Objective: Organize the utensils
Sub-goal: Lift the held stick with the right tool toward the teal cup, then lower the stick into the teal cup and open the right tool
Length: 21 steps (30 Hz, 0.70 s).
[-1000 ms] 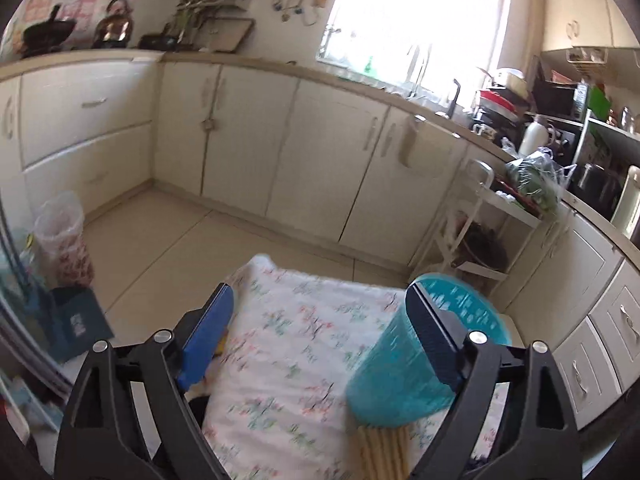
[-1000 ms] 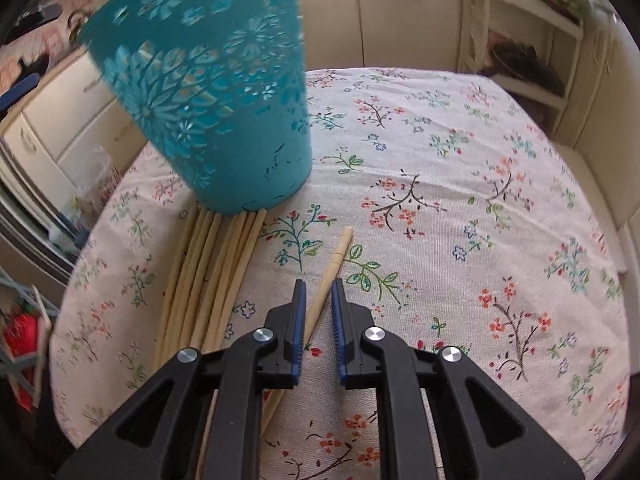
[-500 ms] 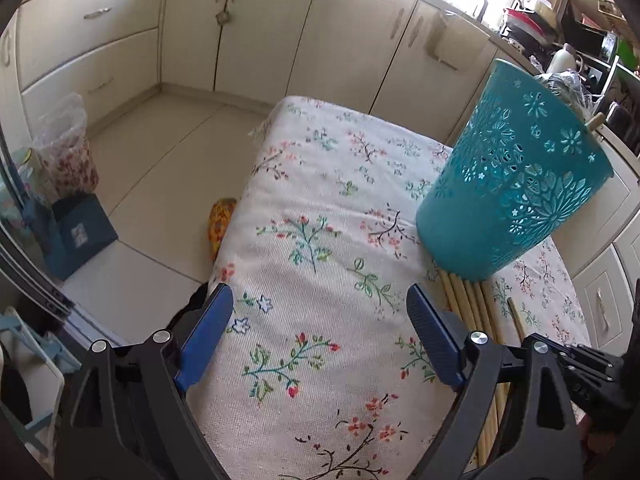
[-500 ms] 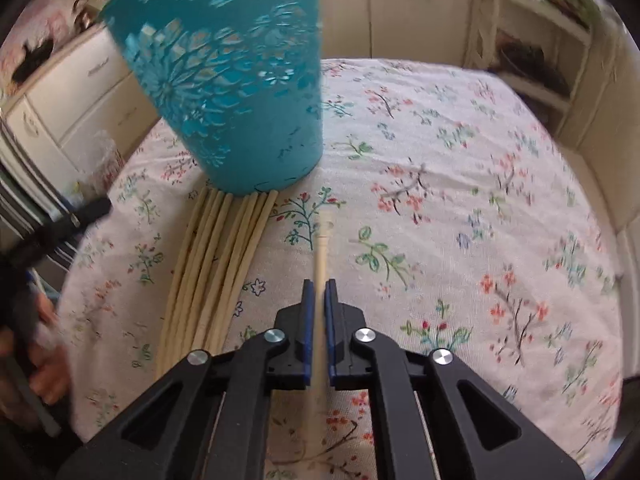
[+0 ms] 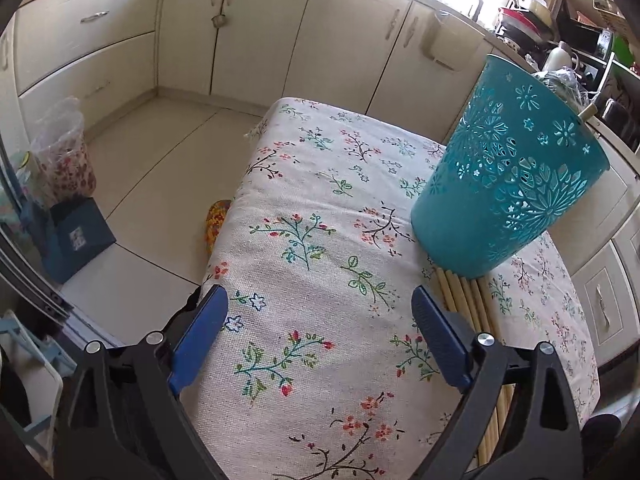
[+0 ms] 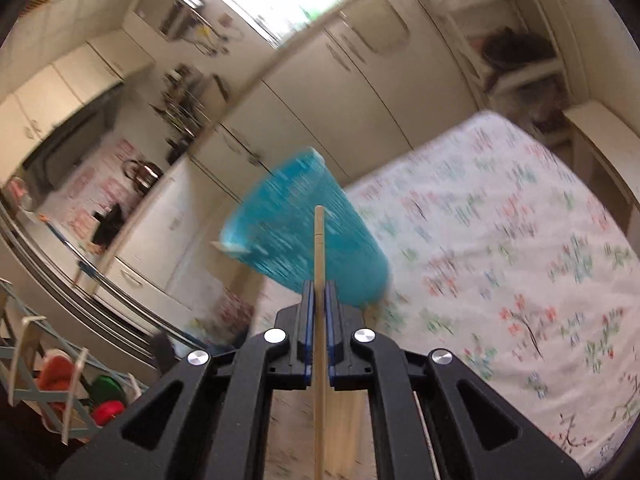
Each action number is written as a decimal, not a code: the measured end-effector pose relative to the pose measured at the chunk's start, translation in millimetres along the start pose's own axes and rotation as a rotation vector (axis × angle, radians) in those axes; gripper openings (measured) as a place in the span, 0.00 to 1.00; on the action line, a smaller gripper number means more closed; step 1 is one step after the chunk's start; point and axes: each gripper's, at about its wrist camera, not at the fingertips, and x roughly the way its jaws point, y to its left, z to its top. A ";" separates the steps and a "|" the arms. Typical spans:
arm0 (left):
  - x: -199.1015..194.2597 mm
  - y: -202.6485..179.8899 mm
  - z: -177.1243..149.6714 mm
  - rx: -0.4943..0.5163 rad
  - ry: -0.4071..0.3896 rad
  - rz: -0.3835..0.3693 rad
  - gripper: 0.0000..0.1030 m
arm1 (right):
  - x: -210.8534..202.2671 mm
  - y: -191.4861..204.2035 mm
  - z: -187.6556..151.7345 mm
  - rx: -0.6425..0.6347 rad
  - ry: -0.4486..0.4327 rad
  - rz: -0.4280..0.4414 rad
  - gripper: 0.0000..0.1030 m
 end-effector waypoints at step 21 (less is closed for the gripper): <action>3.1 9.6 1.0 -0.052 0.003 -0.041 0.87 | 93.9 71.4 78.7 -0.258 -0.419 -0.234 0.06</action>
